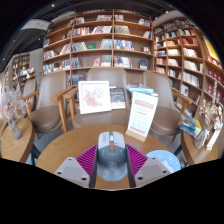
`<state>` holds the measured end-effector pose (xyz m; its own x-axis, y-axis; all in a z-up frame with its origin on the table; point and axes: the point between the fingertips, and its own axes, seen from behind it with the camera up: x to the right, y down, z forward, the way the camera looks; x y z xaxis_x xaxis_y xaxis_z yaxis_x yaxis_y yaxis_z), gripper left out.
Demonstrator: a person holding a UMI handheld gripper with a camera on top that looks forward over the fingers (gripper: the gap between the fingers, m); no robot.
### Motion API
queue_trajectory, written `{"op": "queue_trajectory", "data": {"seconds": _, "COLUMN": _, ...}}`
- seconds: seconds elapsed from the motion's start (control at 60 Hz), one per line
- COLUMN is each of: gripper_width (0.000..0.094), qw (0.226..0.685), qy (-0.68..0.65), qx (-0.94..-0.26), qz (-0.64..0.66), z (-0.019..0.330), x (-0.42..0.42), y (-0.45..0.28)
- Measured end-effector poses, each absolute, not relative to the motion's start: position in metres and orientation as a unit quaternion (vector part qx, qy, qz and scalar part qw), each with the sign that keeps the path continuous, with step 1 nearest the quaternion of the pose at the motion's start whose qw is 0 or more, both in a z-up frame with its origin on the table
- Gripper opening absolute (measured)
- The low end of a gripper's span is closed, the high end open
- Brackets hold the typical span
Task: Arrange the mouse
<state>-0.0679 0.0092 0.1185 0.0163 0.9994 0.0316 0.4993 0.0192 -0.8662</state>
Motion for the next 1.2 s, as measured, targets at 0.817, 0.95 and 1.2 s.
{"op": "queue_trajectory", "data": {"seconds": 0.817, "gripper_width": 0.0795, "qw": 0.356, "qy": -0.580, "qx": -0.683, "qz": 0.265, "z": -0.007, "x": -0.045, "y": 0.232}}
{"op": "queue_trajectory", "data": {"seconds": 0.95, "gripper_width": 0.0846, "qw": 0.398, "qy": -0.571, "qx": -0.672, "qz": 0.254, "z": 0.022, "x": -0.029, "y": 0.239}}
{"op": "queue_trajectory", "data": {"seconds": 1.2, "gripper_width": 0.0852, "qw": 0.408, "qy": -0.567, "qx": -0.657, "qz": 0.285, "z": 0.089, "x": 0.064, "y": 0.185}}
